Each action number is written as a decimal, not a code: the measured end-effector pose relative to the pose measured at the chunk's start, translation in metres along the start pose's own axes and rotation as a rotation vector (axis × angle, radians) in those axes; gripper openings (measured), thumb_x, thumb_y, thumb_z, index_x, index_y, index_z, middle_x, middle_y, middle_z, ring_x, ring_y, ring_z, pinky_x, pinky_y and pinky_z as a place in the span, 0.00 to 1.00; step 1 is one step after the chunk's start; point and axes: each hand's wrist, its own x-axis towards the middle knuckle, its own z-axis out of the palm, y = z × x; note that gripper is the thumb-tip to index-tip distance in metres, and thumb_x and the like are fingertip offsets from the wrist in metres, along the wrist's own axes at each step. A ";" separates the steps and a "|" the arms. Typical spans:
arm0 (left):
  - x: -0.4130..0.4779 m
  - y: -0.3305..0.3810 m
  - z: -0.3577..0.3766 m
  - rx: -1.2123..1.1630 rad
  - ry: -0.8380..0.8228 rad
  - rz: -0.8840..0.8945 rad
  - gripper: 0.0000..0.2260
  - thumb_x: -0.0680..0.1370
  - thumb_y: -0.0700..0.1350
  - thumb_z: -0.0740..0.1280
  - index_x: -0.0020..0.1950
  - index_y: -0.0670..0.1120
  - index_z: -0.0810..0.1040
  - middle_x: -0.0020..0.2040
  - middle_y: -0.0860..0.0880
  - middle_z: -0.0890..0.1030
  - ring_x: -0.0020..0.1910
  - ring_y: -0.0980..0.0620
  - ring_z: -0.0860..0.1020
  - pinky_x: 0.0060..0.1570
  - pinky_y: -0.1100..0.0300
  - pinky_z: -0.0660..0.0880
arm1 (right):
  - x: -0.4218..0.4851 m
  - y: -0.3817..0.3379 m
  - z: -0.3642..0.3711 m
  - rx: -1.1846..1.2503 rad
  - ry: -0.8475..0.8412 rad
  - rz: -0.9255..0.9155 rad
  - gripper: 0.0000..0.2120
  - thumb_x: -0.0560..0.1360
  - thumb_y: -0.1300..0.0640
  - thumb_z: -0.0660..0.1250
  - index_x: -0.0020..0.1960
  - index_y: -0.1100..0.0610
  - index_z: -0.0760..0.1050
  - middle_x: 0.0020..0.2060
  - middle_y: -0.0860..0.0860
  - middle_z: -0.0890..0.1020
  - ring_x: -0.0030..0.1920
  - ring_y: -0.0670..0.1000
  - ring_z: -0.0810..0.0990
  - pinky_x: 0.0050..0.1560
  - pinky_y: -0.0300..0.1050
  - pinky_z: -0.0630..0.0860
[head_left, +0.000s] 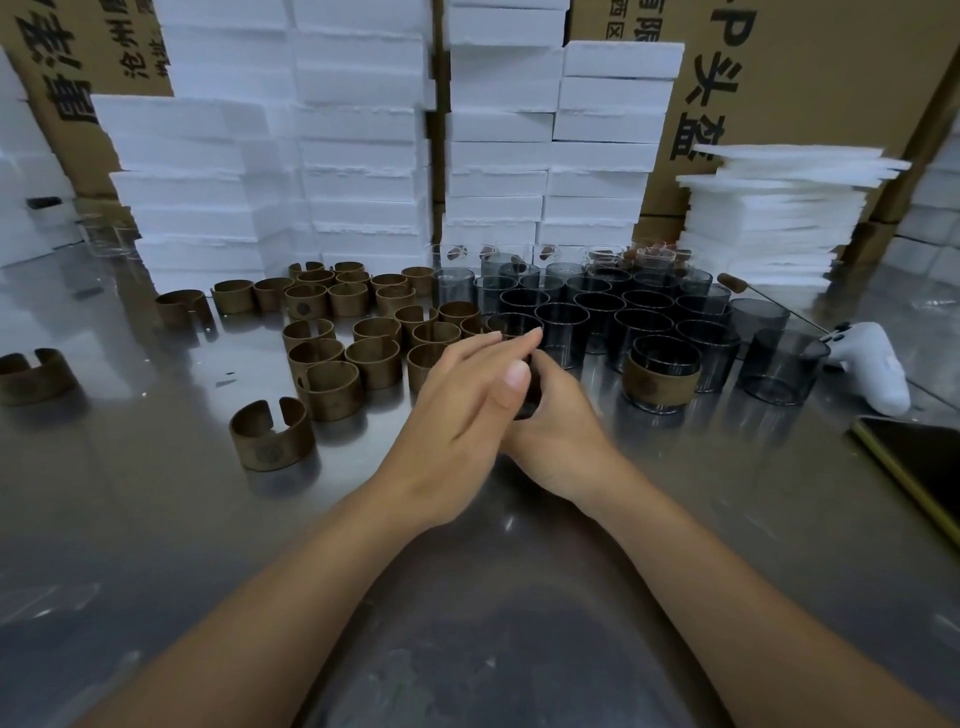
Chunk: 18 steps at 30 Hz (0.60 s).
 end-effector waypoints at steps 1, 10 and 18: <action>0.000 0.001 0.001 0.012 -0.011 0.017 0.17 0.76 0.63 0.48 0.63 0.67 0.66 0.58 0.81 0.65 0.69 0.70 0.60 0.67 0.74 0.55 | 0.001 0.000 0.000 -0.003 0.010 0.000 0.25 0.67 0.62 0.75 0.62 0.54 0.72 0.51 0.47 0.81 0.52 0.44 0.79 0.52 0.38 0.77; -0.003 0.005 0.005 0.036 -0.055 0.096 0.18 0.78 0.58 0.50 0.66 0.58 0.67 0.66 0.62 0.71 0.71 0.61 0.62 0.71 0.59 0.60 | 0.007 0.008 -0.003 0.011 0.176 0.036 0.20 0.68 0.61 0.73 0.58 0.58 0.72 0.48 0.51 0.80 0.50 0.49 0.80 0.51 0.44 0.78; -0.002 -0.002 0.004 0.071 -0.054 0.087 0.18 0.78 0.59 0.51 0.66 0.60 0.67 0.65 0.64 0.71 0.70 0.60 0.63 0.70 0.52 0.62 | 0.007 0.007 -0.008 0.070 0.309 0.105 0.19 0.66 0.58 0.75 0.54 0.52 0.72 0.44 0.44 0.79 0.42 0.42 0.77 0.40 0.33 0.73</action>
